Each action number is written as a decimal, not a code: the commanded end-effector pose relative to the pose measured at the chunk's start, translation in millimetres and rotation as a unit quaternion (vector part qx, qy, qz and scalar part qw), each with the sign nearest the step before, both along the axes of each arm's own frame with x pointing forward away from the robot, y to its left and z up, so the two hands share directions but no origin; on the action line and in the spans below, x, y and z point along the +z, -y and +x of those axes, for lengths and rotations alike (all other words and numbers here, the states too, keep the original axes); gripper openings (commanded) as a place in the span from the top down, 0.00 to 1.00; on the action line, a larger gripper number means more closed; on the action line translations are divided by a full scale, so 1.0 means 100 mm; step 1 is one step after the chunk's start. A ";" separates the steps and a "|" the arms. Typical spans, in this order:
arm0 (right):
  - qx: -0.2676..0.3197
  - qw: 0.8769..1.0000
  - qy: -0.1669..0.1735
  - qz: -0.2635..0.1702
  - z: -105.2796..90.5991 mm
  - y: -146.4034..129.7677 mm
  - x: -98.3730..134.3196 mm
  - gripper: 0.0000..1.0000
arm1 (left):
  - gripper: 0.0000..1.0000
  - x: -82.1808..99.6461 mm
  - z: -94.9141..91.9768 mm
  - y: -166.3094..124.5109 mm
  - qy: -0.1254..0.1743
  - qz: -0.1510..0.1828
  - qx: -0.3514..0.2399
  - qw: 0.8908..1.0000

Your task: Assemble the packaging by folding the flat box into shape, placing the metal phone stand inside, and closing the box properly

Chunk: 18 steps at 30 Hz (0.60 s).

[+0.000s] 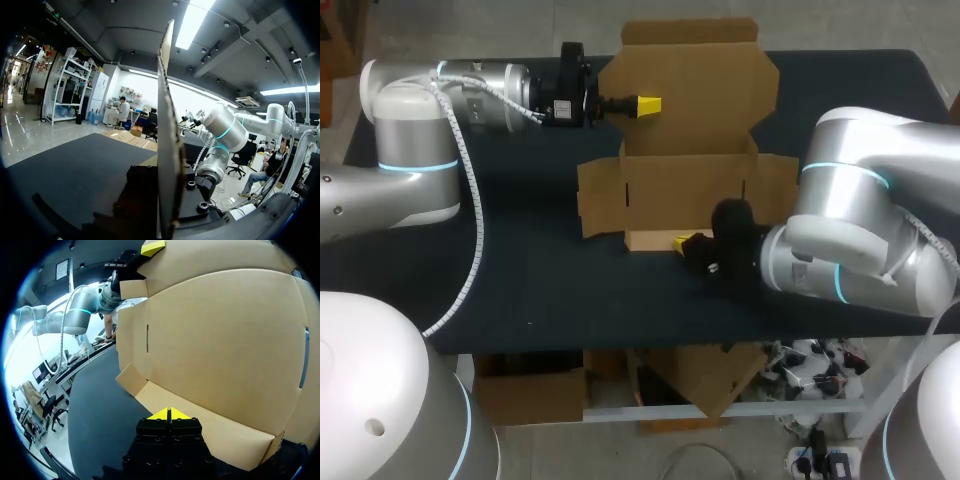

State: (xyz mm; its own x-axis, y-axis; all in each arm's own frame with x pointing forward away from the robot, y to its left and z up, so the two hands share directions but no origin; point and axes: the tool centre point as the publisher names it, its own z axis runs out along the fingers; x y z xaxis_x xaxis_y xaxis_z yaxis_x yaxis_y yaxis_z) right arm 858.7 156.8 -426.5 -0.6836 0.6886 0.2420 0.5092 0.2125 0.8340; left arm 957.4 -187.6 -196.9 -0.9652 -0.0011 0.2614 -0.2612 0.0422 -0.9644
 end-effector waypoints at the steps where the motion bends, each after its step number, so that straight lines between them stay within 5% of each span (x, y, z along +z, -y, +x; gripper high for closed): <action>1: -0.006 1.000 0.004 -0.001 0.01 -0.04 -0.05 1.00 | 1.00 -0.02 0.00 0.00 0.000 -0.002 -0.002 1.000; 18: -0.006 1.000 0.004 -0.001 0.01 -0.04 -0.05 1.00 | 1.00 -0.07 -0.17 0.02 0.031 0.003 -0.014 0.999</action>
